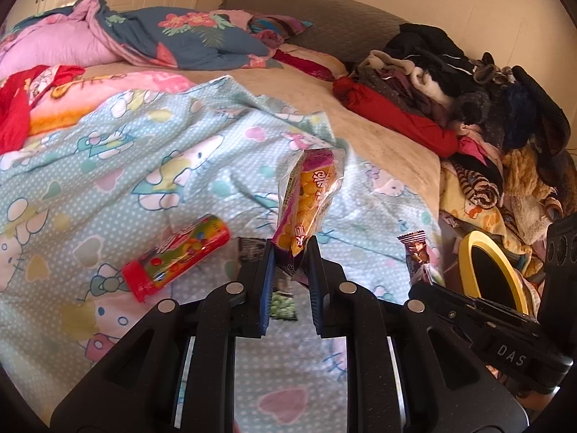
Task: Collect trash
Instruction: 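Lift the chocolate bar and yellow packet and carry both over the yellow-rimmed bin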
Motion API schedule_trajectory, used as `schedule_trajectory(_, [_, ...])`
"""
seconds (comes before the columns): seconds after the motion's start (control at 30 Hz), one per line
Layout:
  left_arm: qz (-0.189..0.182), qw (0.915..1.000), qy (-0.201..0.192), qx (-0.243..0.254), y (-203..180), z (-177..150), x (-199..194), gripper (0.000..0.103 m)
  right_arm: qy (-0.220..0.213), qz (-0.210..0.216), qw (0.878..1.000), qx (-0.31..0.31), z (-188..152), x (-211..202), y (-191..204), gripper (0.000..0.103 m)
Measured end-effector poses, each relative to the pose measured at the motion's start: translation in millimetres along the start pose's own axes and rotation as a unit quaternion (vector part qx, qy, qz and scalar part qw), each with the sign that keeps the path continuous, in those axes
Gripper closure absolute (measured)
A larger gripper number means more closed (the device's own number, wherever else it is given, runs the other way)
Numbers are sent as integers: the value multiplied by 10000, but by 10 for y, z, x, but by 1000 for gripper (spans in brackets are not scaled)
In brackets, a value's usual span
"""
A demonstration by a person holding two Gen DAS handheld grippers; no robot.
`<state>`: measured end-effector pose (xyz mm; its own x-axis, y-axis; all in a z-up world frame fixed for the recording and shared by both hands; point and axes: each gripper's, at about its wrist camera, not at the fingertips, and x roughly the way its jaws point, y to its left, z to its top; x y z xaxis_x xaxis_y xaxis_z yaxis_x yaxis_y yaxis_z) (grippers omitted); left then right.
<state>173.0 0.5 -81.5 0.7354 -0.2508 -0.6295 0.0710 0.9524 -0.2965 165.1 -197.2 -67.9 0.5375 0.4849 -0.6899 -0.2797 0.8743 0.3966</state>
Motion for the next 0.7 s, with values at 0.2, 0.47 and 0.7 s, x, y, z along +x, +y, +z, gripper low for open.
schedule_trajectory(0.2, [-135, 9997, -48, 176, -214, 14, -67, 91, -134, -7, 9999, -16, 36, -177, -25, 89])
schedule_trajectory(0.47, [-304, 9987, -118, 379, -471, 36, -152, 91, -350, -42, 9993, 93, 115, -420, -151, 89])
schedule_trajectory(0.7, [-489, 9968, -135, 621, -731, 28, -194, 91, -548, -218, 9979, 275, 162, -658, -392, 89])
